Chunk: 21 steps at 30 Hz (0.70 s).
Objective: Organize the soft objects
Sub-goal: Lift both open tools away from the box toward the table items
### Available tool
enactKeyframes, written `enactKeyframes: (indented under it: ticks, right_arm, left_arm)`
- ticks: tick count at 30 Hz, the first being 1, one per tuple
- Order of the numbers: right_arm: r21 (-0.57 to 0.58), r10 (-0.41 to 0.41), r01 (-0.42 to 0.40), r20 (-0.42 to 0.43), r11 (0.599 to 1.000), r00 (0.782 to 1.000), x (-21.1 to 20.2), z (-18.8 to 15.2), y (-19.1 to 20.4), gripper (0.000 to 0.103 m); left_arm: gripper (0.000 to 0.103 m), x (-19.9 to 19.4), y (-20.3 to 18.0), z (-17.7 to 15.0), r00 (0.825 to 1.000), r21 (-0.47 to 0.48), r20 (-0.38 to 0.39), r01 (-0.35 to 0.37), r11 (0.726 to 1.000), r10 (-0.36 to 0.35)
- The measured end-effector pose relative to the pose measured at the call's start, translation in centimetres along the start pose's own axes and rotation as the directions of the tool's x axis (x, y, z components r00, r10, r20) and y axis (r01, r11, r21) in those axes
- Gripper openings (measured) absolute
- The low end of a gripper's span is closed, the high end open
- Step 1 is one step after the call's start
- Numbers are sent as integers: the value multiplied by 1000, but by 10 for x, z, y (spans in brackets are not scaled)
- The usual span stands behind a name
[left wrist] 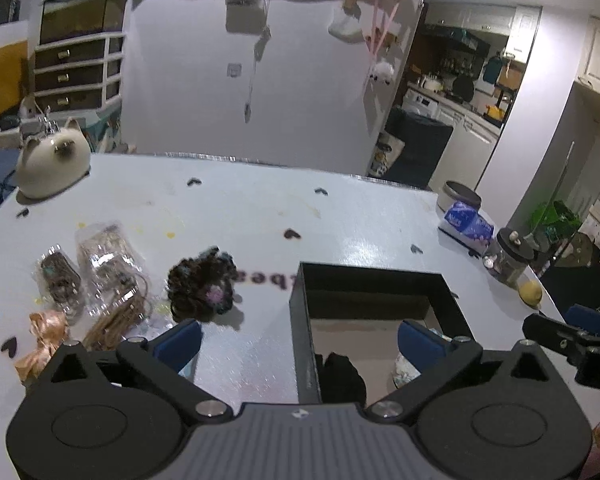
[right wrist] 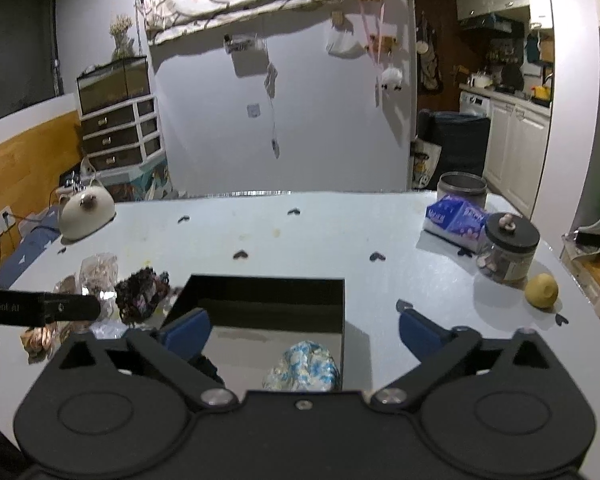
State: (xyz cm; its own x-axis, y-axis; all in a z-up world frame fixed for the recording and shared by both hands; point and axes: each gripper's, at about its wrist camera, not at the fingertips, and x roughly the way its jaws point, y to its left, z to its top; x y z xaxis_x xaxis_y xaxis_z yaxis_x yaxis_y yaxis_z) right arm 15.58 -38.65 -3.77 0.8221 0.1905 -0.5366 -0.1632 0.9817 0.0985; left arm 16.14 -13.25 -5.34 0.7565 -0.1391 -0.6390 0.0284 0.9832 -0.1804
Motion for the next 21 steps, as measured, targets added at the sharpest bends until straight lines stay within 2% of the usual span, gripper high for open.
enactKeyframes:
  ticks: [7,13,21]
  right_arm:
    - [4,-11,11,35,1000,999,-5,3,12,103]
    - [28,-19,17,48,999,999,-5,4,25,103]
    - [28,3,-4,38,1000,999,4,9,66,103]
  left_arm:
    - [103,-13,9,0,997,23,76,18,1000,-20]
    - [103,-19,24,1,996,35,89,24,999,-27]
    - [103,-30,65,8,995,20,98,0,1000,-2]
